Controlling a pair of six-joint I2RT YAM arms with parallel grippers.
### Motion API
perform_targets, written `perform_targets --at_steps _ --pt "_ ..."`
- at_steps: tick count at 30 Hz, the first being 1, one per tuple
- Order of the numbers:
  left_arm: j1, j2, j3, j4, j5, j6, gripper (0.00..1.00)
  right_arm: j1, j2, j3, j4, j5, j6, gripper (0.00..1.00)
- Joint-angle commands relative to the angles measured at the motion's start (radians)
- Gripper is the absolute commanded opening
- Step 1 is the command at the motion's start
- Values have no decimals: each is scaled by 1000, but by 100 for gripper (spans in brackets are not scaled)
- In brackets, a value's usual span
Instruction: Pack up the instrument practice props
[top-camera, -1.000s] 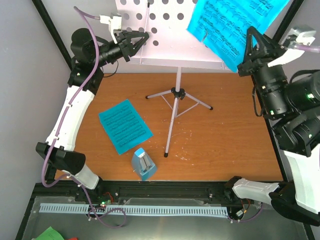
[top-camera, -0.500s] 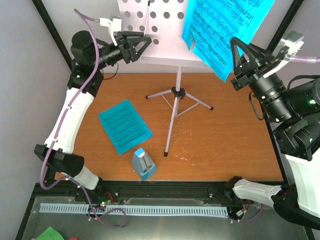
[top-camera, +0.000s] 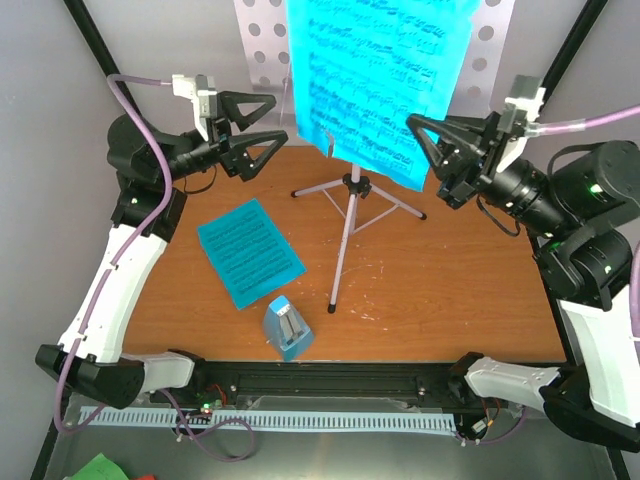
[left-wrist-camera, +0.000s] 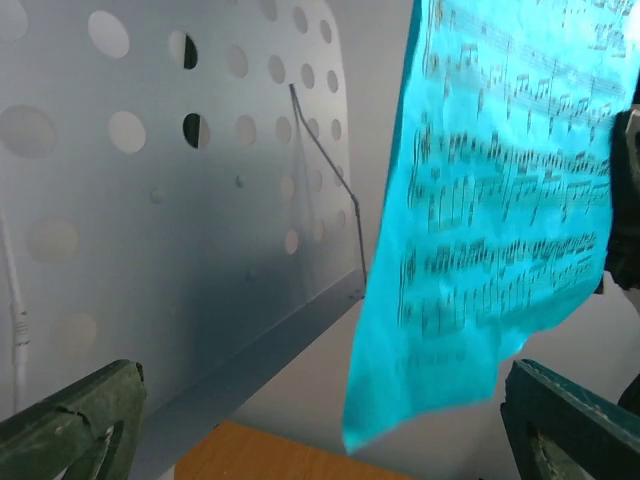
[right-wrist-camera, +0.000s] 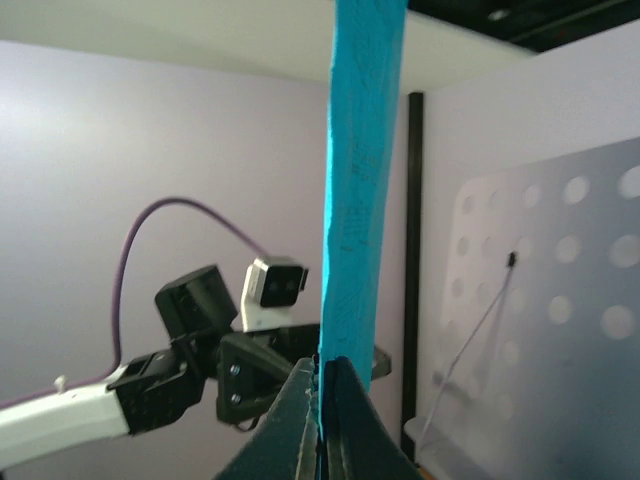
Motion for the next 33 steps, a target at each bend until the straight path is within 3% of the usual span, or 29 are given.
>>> perform_targets --at_steps 1,6,15,26,33 --pt "-4 -4 10 94 59 -47 98 -4 17 -5 -57 -155 4 3" --pt "-5 1 6 146 71 -125 93 -4 19 -15 -89 -214 -1 3" --pt "-5 -28 -32 306 118 -248 52 -4 5 -59 -106 -199 -3 3" --pt "-5 -45 -69 393 142 -310 28 -4 12 -71 -120 -198 1 3" --pt "-5 -48 -81 401 154 -320 2 -4 22 -72 -141 -168 -4 3"
